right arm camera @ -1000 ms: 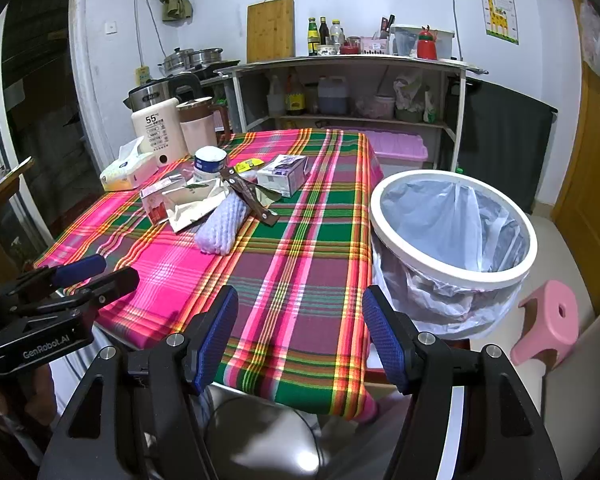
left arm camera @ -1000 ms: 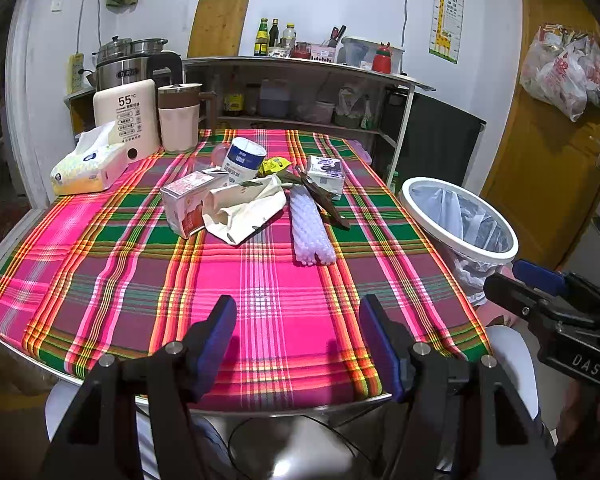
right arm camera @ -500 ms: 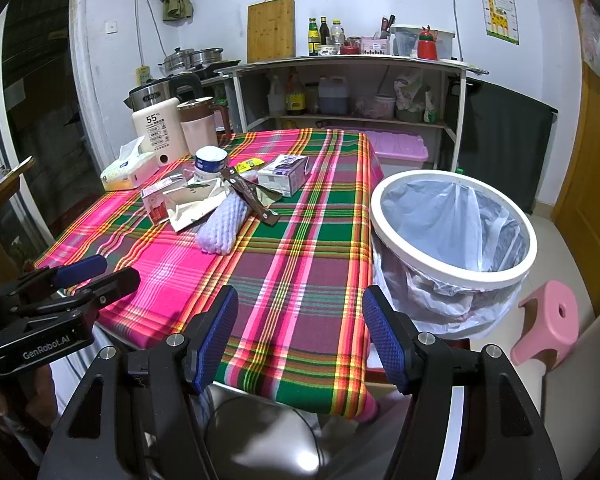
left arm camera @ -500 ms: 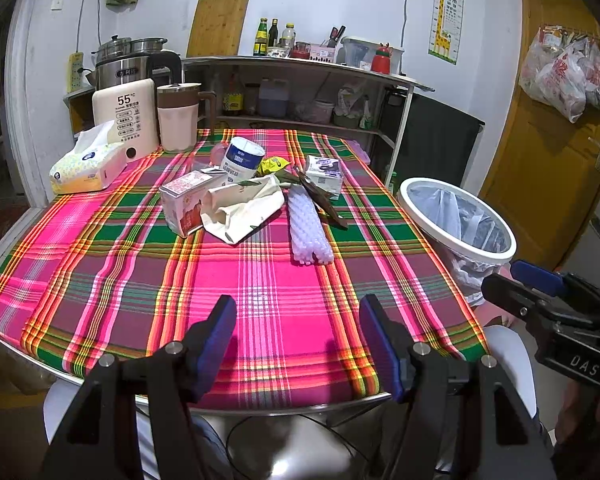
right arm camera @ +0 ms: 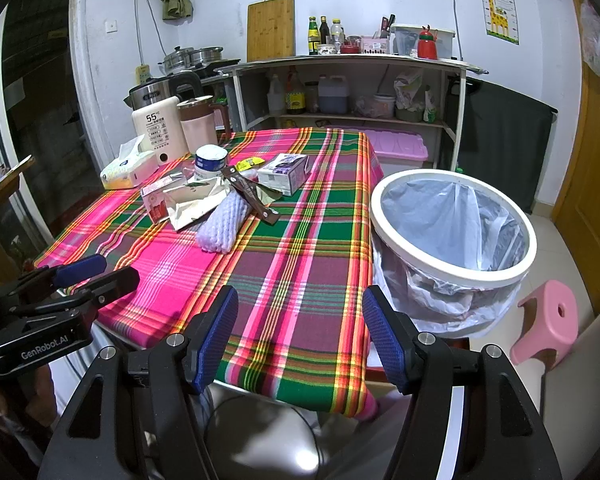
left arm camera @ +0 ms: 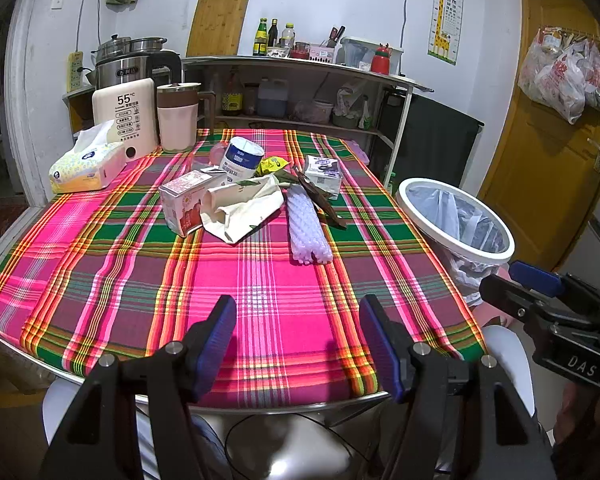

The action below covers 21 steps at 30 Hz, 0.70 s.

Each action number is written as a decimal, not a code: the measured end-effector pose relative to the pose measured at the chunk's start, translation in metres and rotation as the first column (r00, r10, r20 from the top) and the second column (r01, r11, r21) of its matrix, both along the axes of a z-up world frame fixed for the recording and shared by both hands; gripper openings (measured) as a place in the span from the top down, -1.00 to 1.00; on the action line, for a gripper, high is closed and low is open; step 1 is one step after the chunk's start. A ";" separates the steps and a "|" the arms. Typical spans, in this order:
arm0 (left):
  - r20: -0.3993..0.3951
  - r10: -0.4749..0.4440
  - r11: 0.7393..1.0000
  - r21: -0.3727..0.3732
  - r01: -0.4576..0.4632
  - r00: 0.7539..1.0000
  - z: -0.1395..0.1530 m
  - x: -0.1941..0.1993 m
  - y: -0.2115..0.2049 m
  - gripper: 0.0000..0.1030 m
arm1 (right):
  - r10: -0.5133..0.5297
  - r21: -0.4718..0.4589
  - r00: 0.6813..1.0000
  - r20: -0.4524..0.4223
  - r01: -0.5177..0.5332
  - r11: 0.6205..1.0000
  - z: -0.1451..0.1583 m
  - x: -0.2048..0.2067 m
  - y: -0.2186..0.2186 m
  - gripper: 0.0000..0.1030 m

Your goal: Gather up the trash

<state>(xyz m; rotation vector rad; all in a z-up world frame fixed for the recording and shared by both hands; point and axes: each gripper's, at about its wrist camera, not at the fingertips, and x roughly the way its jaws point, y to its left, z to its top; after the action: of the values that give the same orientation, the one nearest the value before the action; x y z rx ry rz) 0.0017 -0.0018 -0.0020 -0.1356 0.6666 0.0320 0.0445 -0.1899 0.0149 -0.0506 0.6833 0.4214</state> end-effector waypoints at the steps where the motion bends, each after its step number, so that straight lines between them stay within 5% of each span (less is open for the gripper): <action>1: -0.001 0.001 1.000 0.002 -0.001 1.000 0.000 0.000 0.000 -0.28 | 0.000 0.001 1.000 0.001 0.000 1.000 0.000 0.000 0.000 -0.27; 21: -0.005 0.002 1.000 -0.010 -0.002 1.000 0.001 0.000 -0.004 -0.28 | 0.002 0.000 1.000 0.001 -0.002 1.000 0.000 -0.001 0.000 -0.27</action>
<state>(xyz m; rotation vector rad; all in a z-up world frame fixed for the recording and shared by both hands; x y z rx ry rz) 0.0016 -0.0057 -0.0013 -0.1461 0.6714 0.0310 0.0436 -0.1894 0.0150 -0.0516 0.6821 0.4235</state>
